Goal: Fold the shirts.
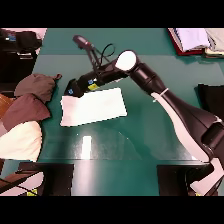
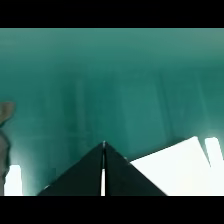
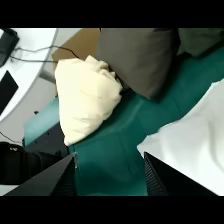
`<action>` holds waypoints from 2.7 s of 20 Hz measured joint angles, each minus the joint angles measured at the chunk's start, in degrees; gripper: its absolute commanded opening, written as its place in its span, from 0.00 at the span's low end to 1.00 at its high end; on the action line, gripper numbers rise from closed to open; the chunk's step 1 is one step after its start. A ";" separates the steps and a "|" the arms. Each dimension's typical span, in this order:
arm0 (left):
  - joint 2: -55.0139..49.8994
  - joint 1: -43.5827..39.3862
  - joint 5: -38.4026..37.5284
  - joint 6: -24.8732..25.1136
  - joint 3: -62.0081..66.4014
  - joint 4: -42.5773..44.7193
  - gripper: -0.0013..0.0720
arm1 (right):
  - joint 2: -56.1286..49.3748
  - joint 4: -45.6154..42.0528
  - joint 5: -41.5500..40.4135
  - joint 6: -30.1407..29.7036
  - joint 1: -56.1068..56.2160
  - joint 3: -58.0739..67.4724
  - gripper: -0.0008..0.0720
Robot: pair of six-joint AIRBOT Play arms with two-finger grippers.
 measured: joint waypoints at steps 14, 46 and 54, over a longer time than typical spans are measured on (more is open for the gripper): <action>2.78 3.17 -2.99 0.13 -0.02 0.76 0.05 | 7.15 -8.59 5.42 6.19 -27.58 -31.74 0.91; 2.47 -19.02 6.40 1.07 -1.64 -7.13 0.05 | 21.68 -16.13 5.86 10.43 -75.49 -25.49 0.04; 2.47 -19.71 7.32 1.11 -1.68 -7.13 0.05 | 23.54 -10.95 1.46 10.64 -88.41 -24.70 0.04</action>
